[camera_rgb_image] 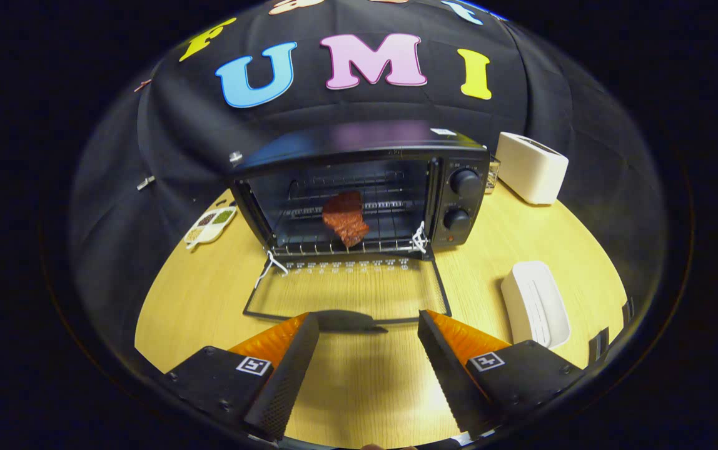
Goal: Open the toaster oven, put the food inside, and close the toaster oven door.
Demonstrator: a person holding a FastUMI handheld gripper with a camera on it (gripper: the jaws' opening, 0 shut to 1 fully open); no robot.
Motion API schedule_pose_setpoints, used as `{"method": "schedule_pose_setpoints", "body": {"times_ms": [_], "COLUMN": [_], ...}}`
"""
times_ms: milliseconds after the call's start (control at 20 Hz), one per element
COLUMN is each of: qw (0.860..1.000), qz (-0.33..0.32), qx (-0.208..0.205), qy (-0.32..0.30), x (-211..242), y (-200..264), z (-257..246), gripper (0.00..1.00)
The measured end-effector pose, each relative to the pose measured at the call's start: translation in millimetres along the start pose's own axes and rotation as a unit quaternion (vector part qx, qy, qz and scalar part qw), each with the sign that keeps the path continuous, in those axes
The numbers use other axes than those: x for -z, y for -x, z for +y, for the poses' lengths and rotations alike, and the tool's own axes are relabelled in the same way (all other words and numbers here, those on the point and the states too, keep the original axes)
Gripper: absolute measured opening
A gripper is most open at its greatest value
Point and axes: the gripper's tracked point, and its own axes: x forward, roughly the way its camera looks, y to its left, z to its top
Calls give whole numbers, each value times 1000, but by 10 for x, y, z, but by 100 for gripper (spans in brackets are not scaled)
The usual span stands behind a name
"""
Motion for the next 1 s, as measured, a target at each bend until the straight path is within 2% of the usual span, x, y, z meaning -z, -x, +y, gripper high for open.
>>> {"method": "schedule_pose_setpoints", "body": {"times_ms": [200,450,600,900,1000], "qw": [999,997,995,997,997], "qz": [50,74,78,72,67], "qx": [1,17,32,27,23], "qy": [14,34,43,23,36], "x": [376,613,651,564,548], "y": [-100,-350,-516,-698,-673], "z": [91,142,119,171,167], "gripper": [99,99,99,99,99]}}
